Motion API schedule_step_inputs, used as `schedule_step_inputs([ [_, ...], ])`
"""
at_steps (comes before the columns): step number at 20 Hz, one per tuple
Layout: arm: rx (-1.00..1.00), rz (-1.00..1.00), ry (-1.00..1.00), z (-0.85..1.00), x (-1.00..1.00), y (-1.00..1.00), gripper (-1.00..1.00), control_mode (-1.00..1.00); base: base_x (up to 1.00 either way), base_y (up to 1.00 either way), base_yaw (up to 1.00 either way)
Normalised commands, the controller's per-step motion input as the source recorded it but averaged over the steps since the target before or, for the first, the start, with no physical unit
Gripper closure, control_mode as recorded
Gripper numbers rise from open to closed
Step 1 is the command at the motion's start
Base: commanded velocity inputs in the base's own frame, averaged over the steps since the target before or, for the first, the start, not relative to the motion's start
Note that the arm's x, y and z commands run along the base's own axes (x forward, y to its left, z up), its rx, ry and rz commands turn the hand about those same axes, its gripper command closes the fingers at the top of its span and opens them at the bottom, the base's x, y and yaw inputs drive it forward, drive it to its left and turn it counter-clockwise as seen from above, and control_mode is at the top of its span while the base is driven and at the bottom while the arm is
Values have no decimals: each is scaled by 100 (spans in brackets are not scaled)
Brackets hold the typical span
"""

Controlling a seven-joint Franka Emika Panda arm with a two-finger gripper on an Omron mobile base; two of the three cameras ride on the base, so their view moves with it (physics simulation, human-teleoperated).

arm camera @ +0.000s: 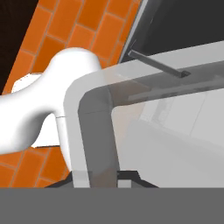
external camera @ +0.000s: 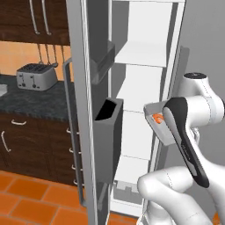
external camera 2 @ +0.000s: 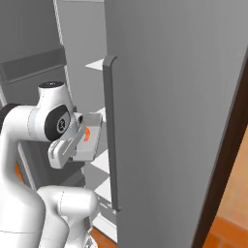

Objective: Take the meat container that has the shrimp and place it on the second highest rack of the freezer. Then take the vegetable container that has the garlic and corn and place it on the highest rack of the freezer.

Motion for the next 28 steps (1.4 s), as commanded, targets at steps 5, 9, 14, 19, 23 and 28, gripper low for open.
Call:
schedule_step_inputs([
  [5, 0, 0, 0, 0, 0, 0, 100, 100, -2, 33, 1],
  [9, 0, 0, 0, 0, 0, 0, 100, 100, 14, 29, 0],
  [14, 0, 0, 0, 0, 0, 0, 100, 100, 54, 6, 0],
  [19, 0, 0, 0, 0, 0, 0, 100, 100, 48, 16, 0],
  [23, 0, 0, 0, 0, 0, 0, 100, 100, 5, 24, 0],
  [28, 0, 0, 0, 0, 0, 0, 100, 100, 34, 24, 0],
])
